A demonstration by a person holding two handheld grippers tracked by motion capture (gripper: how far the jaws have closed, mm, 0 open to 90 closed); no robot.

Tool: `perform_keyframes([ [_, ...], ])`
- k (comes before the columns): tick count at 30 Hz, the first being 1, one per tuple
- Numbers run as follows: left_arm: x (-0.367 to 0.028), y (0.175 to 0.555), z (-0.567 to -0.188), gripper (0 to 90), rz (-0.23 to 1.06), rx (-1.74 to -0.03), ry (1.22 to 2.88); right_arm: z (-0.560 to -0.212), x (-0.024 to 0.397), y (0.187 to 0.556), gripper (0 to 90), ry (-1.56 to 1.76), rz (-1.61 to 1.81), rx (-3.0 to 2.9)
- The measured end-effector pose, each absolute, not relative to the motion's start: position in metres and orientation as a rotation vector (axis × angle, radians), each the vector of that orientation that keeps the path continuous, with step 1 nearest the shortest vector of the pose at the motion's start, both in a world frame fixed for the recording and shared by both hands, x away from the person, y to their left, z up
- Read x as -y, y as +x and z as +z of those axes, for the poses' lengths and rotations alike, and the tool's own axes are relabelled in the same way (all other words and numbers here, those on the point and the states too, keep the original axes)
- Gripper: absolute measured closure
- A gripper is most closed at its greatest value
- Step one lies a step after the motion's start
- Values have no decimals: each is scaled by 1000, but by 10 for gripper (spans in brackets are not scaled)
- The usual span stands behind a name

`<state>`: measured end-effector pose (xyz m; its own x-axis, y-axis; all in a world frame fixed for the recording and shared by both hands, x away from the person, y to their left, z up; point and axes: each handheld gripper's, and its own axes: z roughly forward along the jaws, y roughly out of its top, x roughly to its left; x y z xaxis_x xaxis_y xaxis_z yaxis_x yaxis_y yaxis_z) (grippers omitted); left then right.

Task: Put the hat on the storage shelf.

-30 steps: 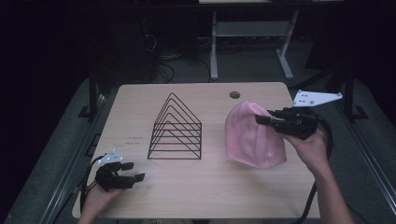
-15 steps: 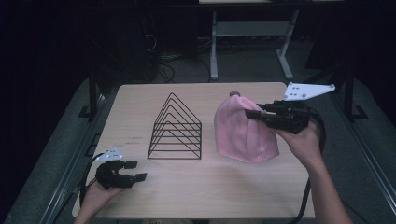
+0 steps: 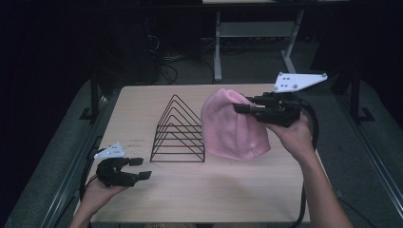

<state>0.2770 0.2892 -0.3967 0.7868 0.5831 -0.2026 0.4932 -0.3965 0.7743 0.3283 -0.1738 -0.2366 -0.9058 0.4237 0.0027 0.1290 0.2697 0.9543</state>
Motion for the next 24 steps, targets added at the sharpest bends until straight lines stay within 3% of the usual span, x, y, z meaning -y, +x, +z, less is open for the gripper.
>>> perform_keyframes([
  [24, -253, 290, -351, 312, 87, -601, 2057, -214, 120, 333, 739, 350, 1736, -2326],
])
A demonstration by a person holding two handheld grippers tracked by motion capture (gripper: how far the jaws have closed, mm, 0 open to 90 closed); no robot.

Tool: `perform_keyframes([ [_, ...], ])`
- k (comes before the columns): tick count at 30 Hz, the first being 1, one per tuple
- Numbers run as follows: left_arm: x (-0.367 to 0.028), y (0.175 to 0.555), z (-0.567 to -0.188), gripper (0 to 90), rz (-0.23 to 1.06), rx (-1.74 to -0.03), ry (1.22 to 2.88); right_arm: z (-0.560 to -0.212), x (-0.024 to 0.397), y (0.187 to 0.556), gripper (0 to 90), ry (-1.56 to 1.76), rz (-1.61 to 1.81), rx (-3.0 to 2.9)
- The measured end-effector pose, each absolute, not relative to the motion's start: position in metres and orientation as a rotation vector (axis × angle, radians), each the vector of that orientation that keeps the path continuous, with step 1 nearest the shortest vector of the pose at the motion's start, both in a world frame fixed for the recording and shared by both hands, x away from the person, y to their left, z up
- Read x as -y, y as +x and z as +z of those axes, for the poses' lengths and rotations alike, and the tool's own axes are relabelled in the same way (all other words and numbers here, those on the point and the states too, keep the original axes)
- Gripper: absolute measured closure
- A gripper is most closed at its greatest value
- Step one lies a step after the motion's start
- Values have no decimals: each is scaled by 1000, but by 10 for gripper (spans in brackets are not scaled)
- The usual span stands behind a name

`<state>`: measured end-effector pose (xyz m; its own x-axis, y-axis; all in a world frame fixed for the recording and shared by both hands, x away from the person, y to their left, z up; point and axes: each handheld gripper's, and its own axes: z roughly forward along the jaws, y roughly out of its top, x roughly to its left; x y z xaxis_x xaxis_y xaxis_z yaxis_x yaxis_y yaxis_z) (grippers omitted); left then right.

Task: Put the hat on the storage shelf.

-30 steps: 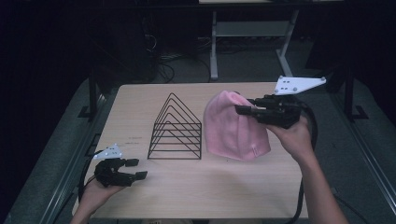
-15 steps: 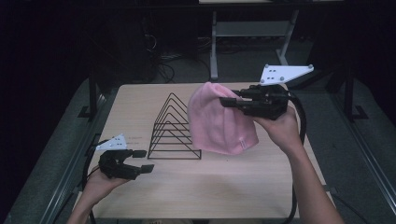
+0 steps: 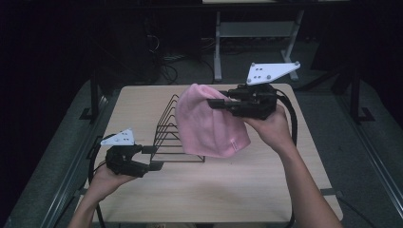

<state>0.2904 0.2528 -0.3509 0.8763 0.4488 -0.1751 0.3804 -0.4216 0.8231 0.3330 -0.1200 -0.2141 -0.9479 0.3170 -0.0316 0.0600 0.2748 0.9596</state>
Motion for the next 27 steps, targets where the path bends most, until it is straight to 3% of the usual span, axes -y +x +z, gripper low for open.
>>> perform_keyframes([
  [21, -240, 313, -326, 335, -10, -535, 1954, -207, 87, 339, 738, 254, 1787, -2327],
  [27, -241, 324, -328, 455, -76, -511, 1914, -205, 79, 340, 738, 235, 1794, -2326],
])
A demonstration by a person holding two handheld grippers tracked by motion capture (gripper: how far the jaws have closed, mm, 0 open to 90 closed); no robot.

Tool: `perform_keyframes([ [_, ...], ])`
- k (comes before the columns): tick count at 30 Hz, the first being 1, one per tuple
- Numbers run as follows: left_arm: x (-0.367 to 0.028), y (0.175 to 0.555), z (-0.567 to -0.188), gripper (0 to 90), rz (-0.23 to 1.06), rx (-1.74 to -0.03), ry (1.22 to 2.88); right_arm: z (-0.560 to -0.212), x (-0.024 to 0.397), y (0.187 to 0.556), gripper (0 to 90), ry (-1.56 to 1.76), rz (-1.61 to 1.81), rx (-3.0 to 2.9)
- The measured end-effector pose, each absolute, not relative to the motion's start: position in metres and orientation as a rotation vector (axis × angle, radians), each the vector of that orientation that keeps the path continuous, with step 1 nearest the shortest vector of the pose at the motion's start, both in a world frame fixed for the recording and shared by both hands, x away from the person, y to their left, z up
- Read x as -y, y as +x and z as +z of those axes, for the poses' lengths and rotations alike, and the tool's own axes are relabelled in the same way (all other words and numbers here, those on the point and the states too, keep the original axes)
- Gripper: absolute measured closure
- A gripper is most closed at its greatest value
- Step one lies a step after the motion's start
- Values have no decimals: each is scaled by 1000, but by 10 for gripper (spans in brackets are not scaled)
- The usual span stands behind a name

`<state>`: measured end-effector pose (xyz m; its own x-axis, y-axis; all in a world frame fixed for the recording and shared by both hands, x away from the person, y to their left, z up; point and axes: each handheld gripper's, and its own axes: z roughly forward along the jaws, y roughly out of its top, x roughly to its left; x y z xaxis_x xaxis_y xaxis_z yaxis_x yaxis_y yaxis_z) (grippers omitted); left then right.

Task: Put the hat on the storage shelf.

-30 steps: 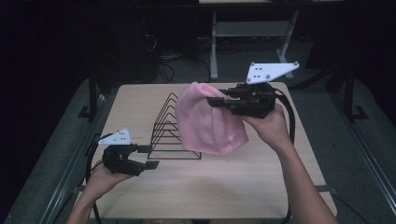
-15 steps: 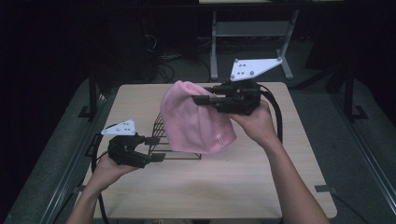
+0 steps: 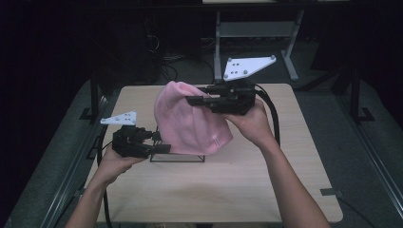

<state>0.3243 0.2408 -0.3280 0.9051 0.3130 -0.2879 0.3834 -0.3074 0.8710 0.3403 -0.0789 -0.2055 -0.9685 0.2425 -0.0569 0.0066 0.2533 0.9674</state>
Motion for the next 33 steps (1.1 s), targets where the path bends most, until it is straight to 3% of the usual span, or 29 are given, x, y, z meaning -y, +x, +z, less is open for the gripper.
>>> perform_keyframes([
  [8, -246, 325, -323, 791, -30, -483, 1929, -203, 71, 346, 738, 224, 1801, -2321],
  [18, -270, 338, -304, 813, 119, -562, 1948, -199, 59, 368, 737, 262, 1764, -2302],
  [33, -288, 360, -306, 814, 197, -647, 1935, -199, 42, 399, 738, 324, 1640, -2320],
])
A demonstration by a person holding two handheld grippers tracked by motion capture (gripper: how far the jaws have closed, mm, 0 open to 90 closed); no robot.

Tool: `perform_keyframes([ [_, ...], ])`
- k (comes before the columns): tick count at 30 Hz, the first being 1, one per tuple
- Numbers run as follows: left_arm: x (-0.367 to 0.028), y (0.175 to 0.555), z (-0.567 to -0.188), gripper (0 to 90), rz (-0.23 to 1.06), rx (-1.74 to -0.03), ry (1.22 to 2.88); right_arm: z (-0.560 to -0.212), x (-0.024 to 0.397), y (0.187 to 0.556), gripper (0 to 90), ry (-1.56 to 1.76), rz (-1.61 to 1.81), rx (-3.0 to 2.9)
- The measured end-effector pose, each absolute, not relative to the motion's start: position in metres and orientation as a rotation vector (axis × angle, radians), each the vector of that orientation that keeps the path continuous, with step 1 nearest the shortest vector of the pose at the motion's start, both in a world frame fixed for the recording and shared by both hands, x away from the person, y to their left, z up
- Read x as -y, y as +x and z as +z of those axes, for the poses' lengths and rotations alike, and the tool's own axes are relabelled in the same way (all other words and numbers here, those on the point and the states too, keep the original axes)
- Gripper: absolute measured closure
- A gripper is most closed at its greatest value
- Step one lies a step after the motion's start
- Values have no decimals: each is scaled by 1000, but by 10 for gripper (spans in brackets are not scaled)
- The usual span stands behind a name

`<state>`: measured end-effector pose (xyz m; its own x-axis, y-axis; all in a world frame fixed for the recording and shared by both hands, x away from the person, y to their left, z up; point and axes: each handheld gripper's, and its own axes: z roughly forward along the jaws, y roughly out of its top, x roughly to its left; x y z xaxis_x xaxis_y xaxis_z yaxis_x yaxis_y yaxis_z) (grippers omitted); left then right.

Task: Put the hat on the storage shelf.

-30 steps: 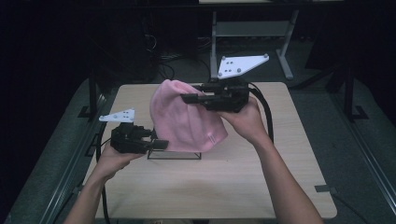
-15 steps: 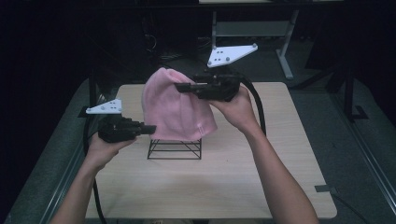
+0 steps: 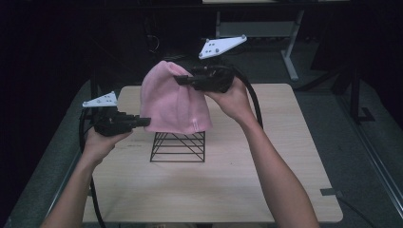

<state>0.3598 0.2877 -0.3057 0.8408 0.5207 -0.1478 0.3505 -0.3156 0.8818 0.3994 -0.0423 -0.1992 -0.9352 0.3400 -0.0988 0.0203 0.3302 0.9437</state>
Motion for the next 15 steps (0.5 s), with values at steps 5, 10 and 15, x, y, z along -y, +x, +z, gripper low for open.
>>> perform_keyframes([
  [5, -288, 364, -308, 814, 216, -656, 1942, -204, 42, 409, 738, 340, 1635, -2322],
  [10, -286, 365, -311, 811, 249, -652, 1970, -209, 41, 412, 737, 328, 1631, -2320],
  [15, -285, 363, -311, 810, 251, -653, 1977, -212, 42, 412, 737, 315, 1653, -2311],
])
